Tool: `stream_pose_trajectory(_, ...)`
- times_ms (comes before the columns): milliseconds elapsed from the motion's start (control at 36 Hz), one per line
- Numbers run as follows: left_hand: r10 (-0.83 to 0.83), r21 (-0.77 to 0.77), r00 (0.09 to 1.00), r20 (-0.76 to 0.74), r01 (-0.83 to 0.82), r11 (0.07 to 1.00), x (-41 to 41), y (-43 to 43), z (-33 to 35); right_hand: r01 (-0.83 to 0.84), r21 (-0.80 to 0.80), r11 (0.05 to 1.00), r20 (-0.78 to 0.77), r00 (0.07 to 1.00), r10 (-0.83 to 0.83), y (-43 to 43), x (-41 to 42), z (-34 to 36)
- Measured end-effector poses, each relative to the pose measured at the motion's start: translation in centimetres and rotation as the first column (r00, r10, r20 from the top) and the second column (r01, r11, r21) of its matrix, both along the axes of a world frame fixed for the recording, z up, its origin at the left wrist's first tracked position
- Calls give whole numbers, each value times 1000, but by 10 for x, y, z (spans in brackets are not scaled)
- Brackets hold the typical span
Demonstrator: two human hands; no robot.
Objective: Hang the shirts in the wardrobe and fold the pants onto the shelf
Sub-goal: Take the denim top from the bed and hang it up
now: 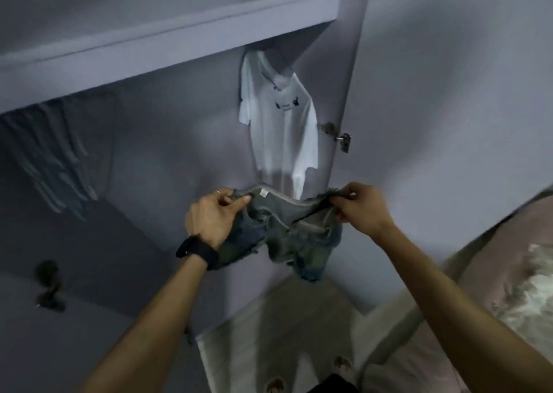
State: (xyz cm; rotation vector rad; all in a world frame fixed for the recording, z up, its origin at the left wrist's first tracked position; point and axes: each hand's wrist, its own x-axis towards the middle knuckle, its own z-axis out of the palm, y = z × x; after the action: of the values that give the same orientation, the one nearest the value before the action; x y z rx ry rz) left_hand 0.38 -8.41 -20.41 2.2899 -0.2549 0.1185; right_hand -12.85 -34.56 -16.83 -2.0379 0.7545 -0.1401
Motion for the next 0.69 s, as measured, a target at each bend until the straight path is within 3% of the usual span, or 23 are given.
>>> stream_pose_trajectory(56,6,-90,999,32,-3,996,-3,7,2,-58,244,968,46,998,48,15,25,-4)
stream_pose_trajectory(139,-55,-267,998,-24,47,963,0,8,7,-140,562,815,89,990,109,39,58,-5)
stream_pose_trajectory(222,-101,-386,988,-115,49,921,-1,5,18,-268,637,723,115,960,255,60,91,-2)
stream_pose_trajectory(306,-122,-384,978,-167,50,922,-7,3,24,-345,651,677,127,928,351,72,115,-3)
stream_pose_trajectory(389,-47,-267,978,-202,-9,964,-14,8,25,-396,637,661,116,898,425,79,131,-8)
stream_pose_trajectory(472,57,6,979,-195,-57,998,-24,15,22,-444,642,625,105,859,502,86,137,-14)
stream_pose_trajectory(556,197,262,972,-129,-158,952,-35,17,13,-519,624,584,107,797,594,94,136,-19)
stream_pose_trajectory(694,277,431,959,-51,-229,873,-58,23,17,-693,504,515,161,662,732,104,137,-18)
